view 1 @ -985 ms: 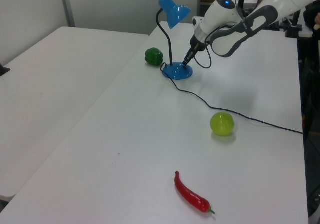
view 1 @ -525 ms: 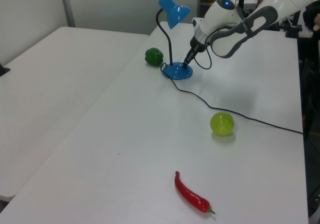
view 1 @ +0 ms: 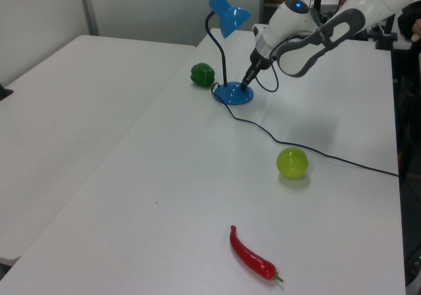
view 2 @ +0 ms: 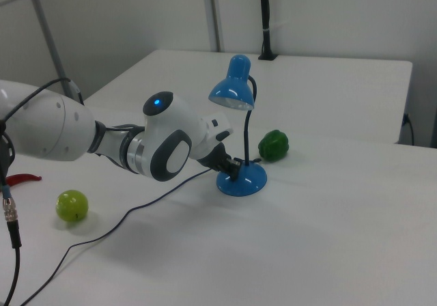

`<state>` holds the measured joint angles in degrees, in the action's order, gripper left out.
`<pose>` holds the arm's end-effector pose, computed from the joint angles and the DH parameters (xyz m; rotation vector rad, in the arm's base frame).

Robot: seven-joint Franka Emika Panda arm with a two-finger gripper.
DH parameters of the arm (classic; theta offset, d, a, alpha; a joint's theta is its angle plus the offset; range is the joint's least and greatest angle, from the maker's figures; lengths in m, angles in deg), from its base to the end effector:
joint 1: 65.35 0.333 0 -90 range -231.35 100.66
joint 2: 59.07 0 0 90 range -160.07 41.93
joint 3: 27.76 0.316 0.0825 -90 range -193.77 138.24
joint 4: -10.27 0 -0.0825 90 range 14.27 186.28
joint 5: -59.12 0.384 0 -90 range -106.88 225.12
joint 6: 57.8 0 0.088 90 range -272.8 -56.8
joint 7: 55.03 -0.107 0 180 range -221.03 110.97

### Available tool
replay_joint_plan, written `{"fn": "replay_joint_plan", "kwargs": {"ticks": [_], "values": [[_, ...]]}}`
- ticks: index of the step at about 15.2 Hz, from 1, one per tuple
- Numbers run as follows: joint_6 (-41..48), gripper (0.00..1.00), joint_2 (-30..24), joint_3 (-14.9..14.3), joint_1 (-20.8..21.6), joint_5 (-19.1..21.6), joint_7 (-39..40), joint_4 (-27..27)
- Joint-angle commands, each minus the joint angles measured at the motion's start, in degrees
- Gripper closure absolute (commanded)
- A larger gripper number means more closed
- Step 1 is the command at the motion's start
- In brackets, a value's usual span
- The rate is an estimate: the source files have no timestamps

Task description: Turn on desk lamp

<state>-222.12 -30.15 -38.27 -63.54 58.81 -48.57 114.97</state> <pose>0.6845 -0.0897 0.3224 2.8856 0.0184 0.7811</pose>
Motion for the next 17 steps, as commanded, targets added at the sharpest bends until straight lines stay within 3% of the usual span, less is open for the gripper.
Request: {"fn": "replay_joint_plan", "kwargs": {"ticks": [1, 9, 17], "values": [[0.9, 1.0, 1.8, 0.0, 0.3, -0.1, 0.7, -1.2], [1.0, 1.0, 6.6, 0.1, 0.1, -0.3, 1.6, -4.6], [-1.8, 1.0, 5.5, 2.1, -1.3, -0.5, 1.3, -4.2]]}}
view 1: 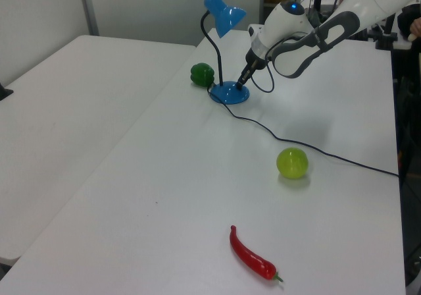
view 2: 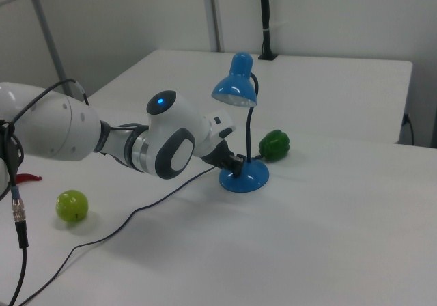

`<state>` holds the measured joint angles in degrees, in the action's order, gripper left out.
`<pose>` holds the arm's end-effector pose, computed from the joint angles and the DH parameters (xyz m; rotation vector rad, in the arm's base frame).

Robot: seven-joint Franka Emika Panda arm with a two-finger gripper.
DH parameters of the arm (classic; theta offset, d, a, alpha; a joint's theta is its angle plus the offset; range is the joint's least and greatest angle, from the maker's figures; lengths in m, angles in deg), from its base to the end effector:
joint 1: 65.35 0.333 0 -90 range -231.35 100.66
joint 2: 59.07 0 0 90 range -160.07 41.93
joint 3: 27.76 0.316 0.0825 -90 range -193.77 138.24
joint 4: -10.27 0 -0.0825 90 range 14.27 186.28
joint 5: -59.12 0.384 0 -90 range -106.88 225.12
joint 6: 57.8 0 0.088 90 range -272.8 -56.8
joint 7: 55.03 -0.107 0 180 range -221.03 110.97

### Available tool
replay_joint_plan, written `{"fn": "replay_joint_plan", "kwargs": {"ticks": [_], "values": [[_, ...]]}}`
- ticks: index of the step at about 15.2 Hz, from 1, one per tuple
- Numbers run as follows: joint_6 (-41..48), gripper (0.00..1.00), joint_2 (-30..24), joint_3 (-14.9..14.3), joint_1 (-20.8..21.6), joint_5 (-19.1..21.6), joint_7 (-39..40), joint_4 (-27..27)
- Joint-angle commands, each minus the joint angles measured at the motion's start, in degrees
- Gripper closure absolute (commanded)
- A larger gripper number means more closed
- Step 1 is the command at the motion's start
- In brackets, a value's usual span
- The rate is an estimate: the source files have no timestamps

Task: Turn on desk lamp
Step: 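Press down on the lamp base switch with the gripper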

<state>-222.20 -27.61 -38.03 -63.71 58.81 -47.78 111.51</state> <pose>0.6991 -0.0886 0.3200 2.8703 0.0480 0.8020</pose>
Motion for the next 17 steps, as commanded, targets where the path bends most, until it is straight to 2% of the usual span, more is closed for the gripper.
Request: {"fn": "replay_joint_plan", "kwargs": {"ticks": [1, 17], "values": [[-1.9, 1.0, 3.1, 1.9, -1.1, -0.6, 0.5, -0.9], [-4.9, 1.0, 2.8, 2.9, -2.9, -0.6, 0.6, -1.1]]}}
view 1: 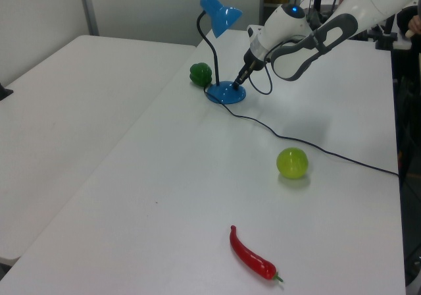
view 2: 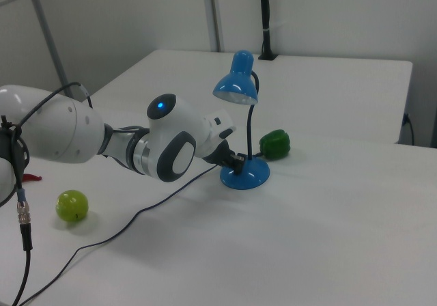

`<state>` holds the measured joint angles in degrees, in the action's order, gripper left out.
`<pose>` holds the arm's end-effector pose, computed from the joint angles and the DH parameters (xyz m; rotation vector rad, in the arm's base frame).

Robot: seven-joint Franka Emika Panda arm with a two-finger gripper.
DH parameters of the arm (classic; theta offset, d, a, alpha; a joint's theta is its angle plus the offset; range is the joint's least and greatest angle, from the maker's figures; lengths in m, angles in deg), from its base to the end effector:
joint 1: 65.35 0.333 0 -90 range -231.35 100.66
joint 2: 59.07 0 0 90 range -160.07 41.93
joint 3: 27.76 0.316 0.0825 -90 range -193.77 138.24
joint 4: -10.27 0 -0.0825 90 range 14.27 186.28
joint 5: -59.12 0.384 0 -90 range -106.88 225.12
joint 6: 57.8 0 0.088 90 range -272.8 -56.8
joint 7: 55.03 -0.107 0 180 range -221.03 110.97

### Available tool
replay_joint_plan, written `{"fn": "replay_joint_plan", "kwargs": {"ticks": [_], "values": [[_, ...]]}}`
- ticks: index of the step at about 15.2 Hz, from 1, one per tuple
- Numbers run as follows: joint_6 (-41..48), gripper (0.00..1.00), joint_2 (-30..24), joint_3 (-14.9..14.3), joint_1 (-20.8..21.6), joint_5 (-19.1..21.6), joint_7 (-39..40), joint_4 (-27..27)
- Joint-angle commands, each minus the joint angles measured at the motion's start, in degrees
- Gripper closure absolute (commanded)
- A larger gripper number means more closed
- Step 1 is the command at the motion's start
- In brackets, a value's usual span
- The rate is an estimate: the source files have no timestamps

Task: Turn on desk lamp
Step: 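Press down on the lamp base switch with the gripper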

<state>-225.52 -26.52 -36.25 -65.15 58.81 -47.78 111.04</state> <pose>0.7033 -0.0870 0.3165 2.8596 0.0495 0.8714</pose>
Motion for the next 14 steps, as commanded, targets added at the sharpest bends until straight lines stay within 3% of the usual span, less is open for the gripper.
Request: {"fn": "replay_joint_plan", "kwargs": {"ticks": [1, 14], "values": [[-1.6, 1.0, 1.7, 1.1, -1.4, -0.6, 0.6, -0.7], [-3.0, 1.0, 1.9, 1.6, -1.8, -0.4, 0.5, -1.8]]}}
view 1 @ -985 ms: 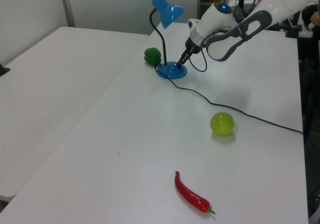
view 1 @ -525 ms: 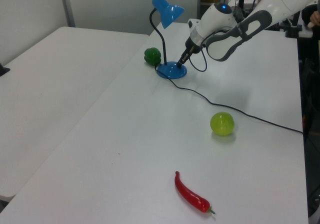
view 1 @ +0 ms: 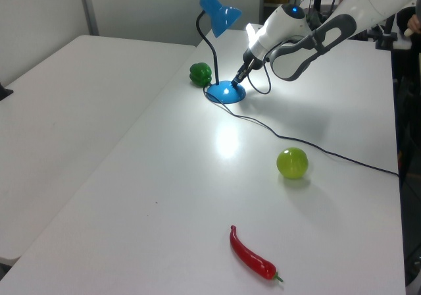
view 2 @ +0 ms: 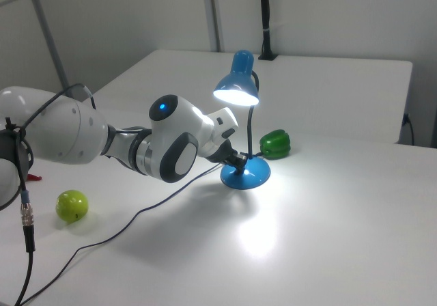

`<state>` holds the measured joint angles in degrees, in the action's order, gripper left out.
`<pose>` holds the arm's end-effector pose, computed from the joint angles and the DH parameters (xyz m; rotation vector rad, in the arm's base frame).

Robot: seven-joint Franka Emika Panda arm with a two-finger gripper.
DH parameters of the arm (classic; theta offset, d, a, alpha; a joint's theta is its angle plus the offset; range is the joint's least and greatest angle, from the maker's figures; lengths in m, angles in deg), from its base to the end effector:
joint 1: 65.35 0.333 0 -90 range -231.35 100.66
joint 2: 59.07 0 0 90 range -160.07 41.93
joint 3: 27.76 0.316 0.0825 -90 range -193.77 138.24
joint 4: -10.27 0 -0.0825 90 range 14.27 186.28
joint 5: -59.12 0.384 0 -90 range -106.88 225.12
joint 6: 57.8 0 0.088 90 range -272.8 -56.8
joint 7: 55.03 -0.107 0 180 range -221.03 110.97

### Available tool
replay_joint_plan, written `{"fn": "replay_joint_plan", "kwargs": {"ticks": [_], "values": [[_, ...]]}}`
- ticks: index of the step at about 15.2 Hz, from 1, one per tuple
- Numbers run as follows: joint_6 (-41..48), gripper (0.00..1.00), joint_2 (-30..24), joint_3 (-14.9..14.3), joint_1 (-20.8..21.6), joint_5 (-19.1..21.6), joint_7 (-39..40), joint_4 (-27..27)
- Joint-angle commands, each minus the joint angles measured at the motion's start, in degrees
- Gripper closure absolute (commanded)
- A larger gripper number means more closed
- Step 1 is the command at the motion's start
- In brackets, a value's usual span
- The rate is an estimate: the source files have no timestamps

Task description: Turn on desk lamp

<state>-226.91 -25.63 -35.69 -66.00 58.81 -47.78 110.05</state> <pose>0.7075 -0.0913 0.3165 2.8474 0.0417 0.9072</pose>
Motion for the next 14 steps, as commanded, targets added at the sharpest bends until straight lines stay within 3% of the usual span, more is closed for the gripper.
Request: {"fn": "replay_joint_plan", "kwargs": {"ticks": [1, 6, 10, 14], "values": [[-1.6, 1.0, 1.0, 1.1, -0.9, -0.4, 0.5, -0.8], [-1.3, 1.0, -1.4, 1.6, -1.5, -0.2, 0.3, 0.0], [0.6, 1.0, -6.9, 1.9, -1.8, -0.4, 0.6, 5.0], [9.0, 1.0, -12.2, 1.9, -1.2, -0.4, 0.6, 9.0]]}}
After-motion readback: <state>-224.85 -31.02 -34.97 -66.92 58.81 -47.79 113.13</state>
